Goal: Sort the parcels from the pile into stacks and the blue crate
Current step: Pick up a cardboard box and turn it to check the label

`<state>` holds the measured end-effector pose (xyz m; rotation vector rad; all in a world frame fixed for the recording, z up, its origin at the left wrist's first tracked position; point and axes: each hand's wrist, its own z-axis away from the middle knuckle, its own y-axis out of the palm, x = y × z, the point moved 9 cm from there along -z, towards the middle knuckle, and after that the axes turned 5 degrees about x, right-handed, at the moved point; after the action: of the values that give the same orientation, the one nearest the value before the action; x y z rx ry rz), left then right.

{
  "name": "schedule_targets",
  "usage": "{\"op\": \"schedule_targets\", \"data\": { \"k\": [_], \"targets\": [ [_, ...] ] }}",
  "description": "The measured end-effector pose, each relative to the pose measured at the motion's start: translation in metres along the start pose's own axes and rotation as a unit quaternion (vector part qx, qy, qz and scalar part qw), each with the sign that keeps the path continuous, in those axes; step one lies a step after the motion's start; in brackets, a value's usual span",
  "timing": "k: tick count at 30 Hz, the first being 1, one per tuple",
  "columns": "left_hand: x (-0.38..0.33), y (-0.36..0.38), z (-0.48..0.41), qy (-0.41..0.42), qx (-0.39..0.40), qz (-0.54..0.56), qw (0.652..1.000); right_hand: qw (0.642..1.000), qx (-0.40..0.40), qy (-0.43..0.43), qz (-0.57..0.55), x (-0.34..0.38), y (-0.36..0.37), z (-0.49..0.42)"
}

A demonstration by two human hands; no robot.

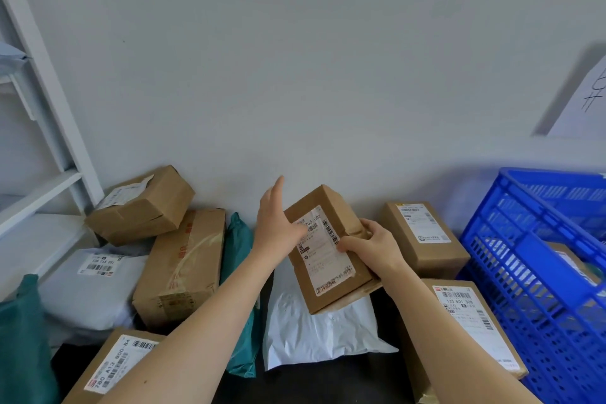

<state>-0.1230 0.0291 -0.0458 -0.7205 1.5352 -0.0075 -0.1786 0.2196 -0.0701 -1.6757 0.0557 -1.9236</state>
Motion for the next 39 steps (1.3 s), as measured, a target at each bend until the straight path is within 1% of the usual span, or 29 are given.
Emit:
{"op": "schedule_targets", "data": {
  "k": [2, 4, 7, 9, 11, 13, 16, 18, 20, 22, 24, 25, 28, 29, 31, 33, 35, 37, 39],
  "targets": [
    [-0.014, 0.003, -0.005, 0.06, 0.019, -0.092, 0.994, 0.999, 0.007, -0.01, 0.037, 0.005, 0.001, 0.002],
    [-0.025, 0.007, -0.007, 0.103, 0.041, -0.16, 0.981, 0.997, 0.021, -0.02, 0.067, 0.008, 0.005, 0.004],
    [-0.035, 0.018, -0.01, 0.144, 0.101, -0.266, 0.948, 0.99, 0.025, -0.042, 0.133, 0.012, 0.008, 0.007],
    [-0.034, 0.03, -0.011, 0.153, 0.168, -0.342, 0.912, 0.982, 0.02, -0.045, 0.181, 0.016, 0.008, 0.01],
    [-0.031, 0.041, -0.009, 0.143, 0.24, -0.415, 0.866, 0.973, 0.014, -0.043, 0.226, 0.02, 0.011, 0.012],
    [-0.028, 0.047, -0.008, 0.13, 0.289, -0.464, 0.827, 0.965, 0.01, -0.045, 0.258, 0.024, 0.014, 0.013],
    [-0.027, 0.048, -0.008, 0.12, 0.33, -0.492, 0.797, 0.952, 0.012, -0.057, 0.3, 0.03, 0.021, 0.015],
    [-0.027, 0.046, -0.006, 0.119, 0.347, -0.492, 0.79, 0.946, 0.008, -0.062, 0.318, 0.032, 0.023, 0.016],
    [-0.028, 0.044, -0.005, 0.12, 0.353, -0.457, 0.807, 0.945, 0.005, -0.068, 0.319, 0.034, 0.022, 0.017],
    [-0.03, 0.041, -0.007, 0.118, 0.343, -0.404, 0.84, 0.945, -0.004, -0.088, 0.315, 0.038, 0.02, 0.018],
    [-0.028, 0.036, -0.012, 0.105, 0.323, -0.353, 0.872, 0.949, -0.043, -0.099, 0.297, 0.041, 0.009, 0.019],
    [-0.026, 0.033, -0.015, 0.092, 0.312, -0.326, 0.888, 0.952, -0.077, -0.099, 0.278, 0.041, 0.001, 0.021],
    [-0.016, 0.024, -0.024, 0.036, 0.276, -0.22, 0.935, 0.964, -0.187, -0.09, 0.169, 0.032, -0.031, 0.032],
    [-0.013, 0.023, -0.025, 0.013, 0.264, -0.167, 0.95, 0.969, -0.204, -0.076, 0.114, 0.026, -0.038, 0.036],
    [-0.009, 0.023, -0.027, -0.031, 0.241, -0.039, 0.969, 0.977, -0.209, -0.032, -0.003, 0.009, -0.047, 0.041],
    [-0.009, 0.028, -0.026, -0.066, 0.221, 0.075, 0.97, 0.977, -0.193, 0.018, -0.089, -0.006, -0.049, 0.044],
    [-0.01, 0.035, -0.023, -0.097, 0.212, 0.163, 0.959, 0.974, -0.164, 0.044, -0.149, -0.017, -0.047, 0.044],
    [-0.012, 0.044, -0.019, -0.118, 0.212, 0.213, 0.947, 0.97, -0.126, 0.049, -0.201, -0.022, -0.041, 0.04],
    [-0.017, 0.056, -0.013, -0.131, 0.218, 0.234, 0.938, 0.968, -0.097, 0.045, -0.226, -0.025, -0.04, 0.038]
  ]
}}
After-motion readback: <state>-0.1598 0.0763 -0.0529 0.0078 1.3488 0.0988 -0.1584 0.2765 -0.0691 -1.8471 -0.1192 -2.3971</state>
